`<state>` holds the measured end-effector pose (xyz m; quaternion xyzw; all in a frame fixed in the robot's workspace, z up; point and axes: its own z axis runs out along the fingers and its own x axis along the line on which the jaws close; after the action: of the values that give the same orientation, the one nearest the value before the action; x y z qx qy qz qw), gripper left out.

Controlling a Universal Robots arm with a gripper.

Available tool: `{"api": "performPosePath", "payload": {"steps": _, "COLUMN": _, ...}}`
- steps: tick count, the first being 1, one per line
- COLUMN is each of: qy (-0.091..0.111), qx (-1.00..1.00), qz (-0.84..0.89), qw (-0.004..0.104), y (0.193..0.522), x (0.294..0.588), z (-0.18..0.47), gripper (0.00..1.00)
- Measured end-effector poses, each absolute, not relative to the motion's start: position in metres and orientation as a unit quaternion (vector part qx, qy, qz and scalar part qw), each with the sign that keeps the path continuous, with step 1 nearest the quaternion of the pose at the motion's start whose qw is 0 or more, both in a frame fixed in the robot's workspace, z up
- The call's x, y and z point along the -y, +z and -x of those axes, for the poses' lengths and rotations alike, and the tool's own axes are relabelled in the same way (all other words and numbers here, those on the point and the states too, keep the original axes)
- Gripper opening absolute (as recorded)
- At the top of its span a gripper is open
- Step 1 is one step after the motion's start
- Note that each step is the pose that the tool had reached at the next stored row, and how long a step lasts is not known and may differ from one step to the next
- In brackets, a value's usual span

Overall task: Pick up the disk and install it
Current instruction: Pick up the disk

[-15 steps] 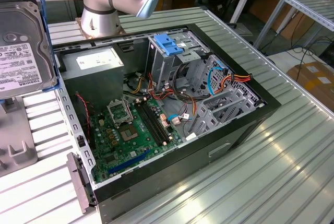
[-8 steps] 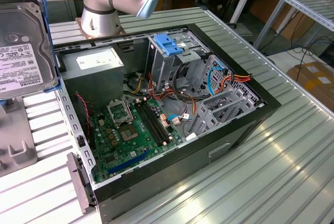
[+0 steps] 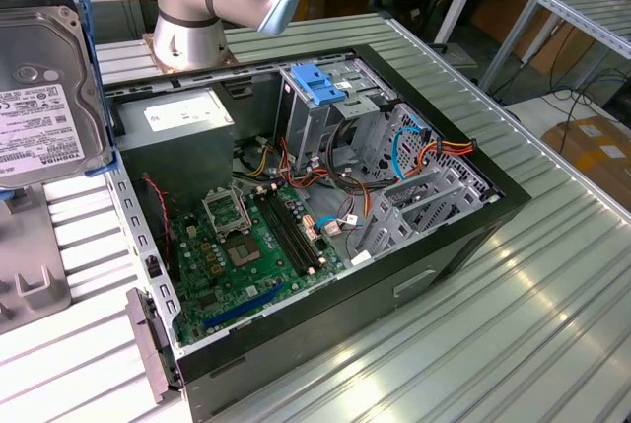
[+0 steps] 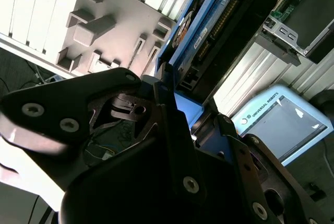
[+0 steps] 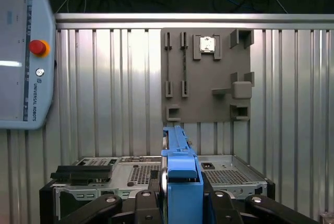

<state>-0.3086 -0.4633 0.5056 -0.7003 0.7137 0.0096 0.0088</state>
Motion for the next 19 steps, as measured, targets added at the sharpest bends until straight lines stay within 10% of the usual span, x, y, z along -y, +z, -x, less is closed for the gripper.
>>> {"api": "performPosePath", "payload": {"steps": 19, "qy": 0.010, "qx": -0.714, "qz": 0.700, "qw": 0.009, "y": 0.5054, "x": 0.4653, "z": 0.3059, "gripper": 0.37}}
